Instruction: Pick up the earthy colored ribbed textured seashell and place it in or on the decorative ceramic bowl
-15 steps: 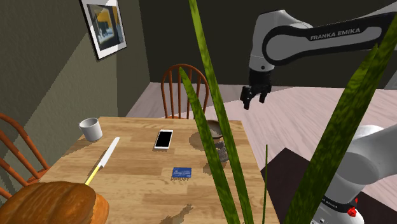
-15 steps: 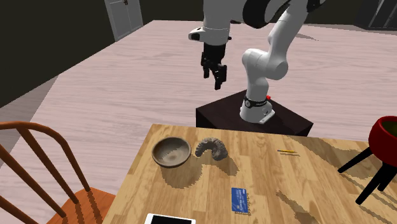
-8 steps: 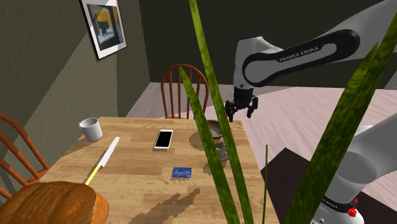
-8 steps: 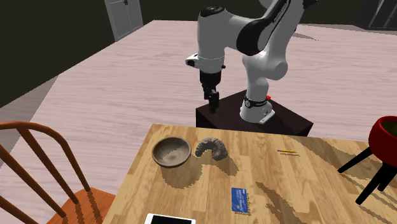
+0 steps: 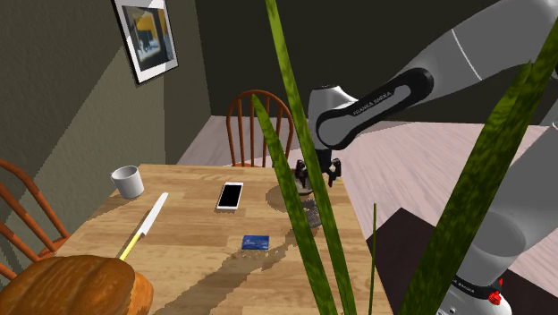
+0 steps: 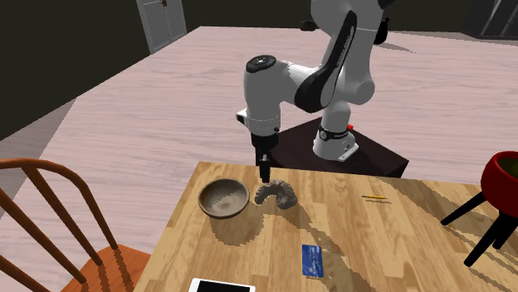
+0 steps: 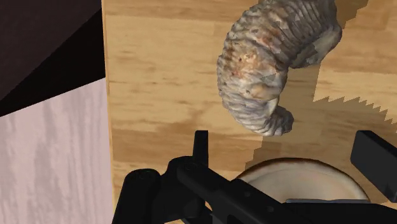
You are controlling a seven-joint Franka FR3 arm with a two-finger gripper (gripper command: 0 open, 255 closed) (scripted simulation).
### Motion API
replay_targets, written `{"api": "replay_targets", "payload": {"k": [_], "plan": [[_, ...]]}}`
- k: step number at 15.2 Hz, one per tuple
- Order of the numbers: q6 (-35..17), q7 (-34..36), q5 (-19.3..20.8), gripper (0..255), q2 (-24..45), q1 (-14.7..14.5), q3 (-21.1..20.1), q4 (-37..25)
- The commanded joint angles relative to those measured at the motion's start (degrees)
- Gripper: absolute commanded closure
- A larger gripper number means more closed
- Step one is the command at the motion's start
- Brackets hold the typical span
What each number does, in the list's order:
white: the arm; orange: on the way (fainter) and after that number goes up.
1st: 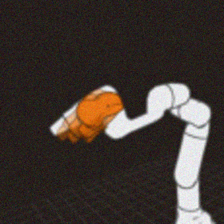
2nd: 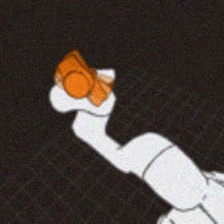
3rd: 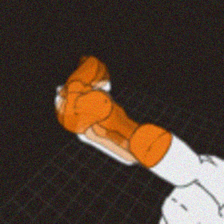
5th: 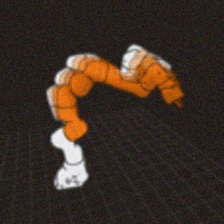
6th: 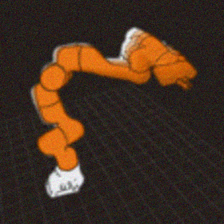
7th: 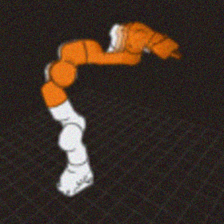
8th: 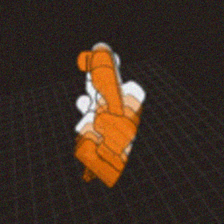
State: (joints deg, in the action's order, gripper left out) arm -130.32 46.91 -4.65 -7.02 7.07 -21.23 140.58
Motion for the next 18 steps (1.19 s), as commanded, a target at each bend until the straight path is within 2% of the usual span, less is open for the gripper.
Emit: {"api": "replay_targets", "payload": {"k": [1,8,16,17,18], "plan": [[-1.8,2.9,0.7,0,3.0,0.3,-0.3,-1.1],[-8.2,4.5,2.7,0,7.5,0.3,-0.5,1.0],[-8.2,4.5,2.7,0,7.5,0.3,-0.5,1.0],[-8.2,4.5,2.7,255,7.5,0.3,-0.5,1.0],[-8.2,4.5,2.7,255,7.5,0.3,-0.5,1.0]]}}
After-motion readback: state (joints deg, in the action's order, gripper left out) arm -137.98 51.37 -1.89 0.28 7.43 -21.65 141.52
